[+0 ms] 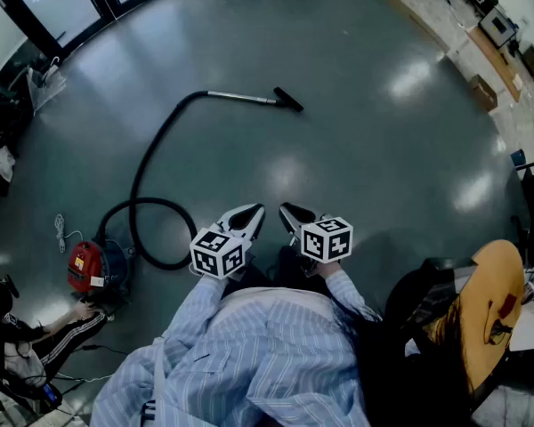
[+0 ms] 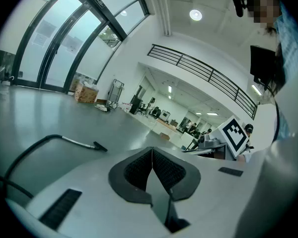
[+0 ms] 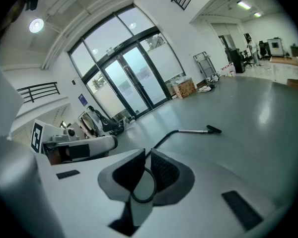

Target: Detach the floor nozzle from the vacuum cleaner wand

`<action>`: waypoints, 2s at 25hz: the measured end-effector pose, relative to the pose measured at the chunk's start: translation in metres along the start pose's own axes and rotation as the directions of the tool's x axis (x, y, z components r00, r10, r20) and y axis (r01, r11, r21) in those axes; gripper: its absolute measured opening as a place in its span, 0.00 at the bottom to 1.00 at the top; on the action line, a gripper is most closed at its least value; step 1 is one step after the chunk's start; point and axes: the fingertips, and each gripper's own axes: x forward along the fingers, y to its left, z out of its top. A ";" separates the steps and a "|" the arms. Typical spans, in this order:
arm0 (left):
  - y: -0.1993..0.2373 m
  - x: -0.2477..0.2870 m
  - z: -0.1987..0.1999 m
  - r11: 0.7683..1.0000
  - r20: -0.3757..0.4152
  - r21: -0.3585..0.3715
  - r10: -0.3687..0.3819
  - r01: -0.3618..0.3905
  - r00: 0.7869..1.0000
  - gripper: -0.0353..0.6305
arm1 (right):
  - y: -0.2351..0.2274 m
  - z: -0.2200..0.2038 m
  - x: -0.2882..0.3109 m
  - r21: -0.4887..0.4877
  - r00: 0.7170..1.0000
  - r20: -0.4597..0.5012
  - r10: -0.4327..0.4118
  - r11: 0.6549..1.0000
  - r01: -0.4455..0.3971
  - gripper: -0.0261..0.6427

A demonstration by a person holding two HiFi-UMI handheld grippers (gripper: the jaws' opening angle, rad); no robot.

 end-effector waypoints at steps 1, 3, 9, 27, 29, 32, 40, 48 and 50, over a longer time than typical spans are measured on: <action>0.000 0.003 0.000 1.000 -0.001 0.002 0.003 -0.003 1.000 0.06 | -0.003 0.000 0.000 0.000 1.000 -0.003 0.000 1.000 0.000 0.10; 0.000 0.008 0.001 1.000 -0.001 0.006 0.009 -0.009 1.000 0.06 | -0.009 0.001 0.000 -0.001 1.000 -0.009 0.000 1.000 0.000 0.10; -0.005 0.025 0.005 0.999 0.002 0.012 0.040 -0.040 0.999 0.06 | -0.029 0.014 -0.005 -0.018 1.000 -0.016 0.012 1.000 -0.012 0.10; -0.004 0.099 0.025 0.992 0.037 -0.009 0.123 -0.123 0.992 0.06 | -0.107 0.049 -0.012 -0.021 0.998 -0.034 0.048 0.999 -0.048 0.10; -0.009 0.112 0.027 0.991 0.044 -0.013 0.131 -0.131 0.990 0.06 | -0.119 0.053 -0.018 -0.028 0.998 -0.043 0.055 0.998 -0.056 0.10; -0.016 0.129 0.034 0.989 0.056 -0.018 0.144 -0.144 0.988 0.06 | -0.135 0.062 -0.026 -0.030 0.997 -0.047 0.066 0.997 -0.067 0.10; -0.015 0.154 0.038 0.984 0.052 -0.024 0.178 -0.177 0.983 0.06 | -0.164 0.063 -0.024 -0.007 0.994 -0.078 0.081 0.997 -0.082 0.10; 0.020 0.173 0.059 0.981 0.032 -0.046 0.192 -0.190 0.981 0.06 | -0.187 0.079 -0.001 0.057 0.994 -0.095 0.062 0.997 -0.057 0.10; 0.038 0.181 0.069 0.981 0.026 -0.049 0.191 -0.189 0.981 0.06 | -0.192 0.089 0.011 0.070 0.994 -0.096 0.052 0.997 -0.045 0.10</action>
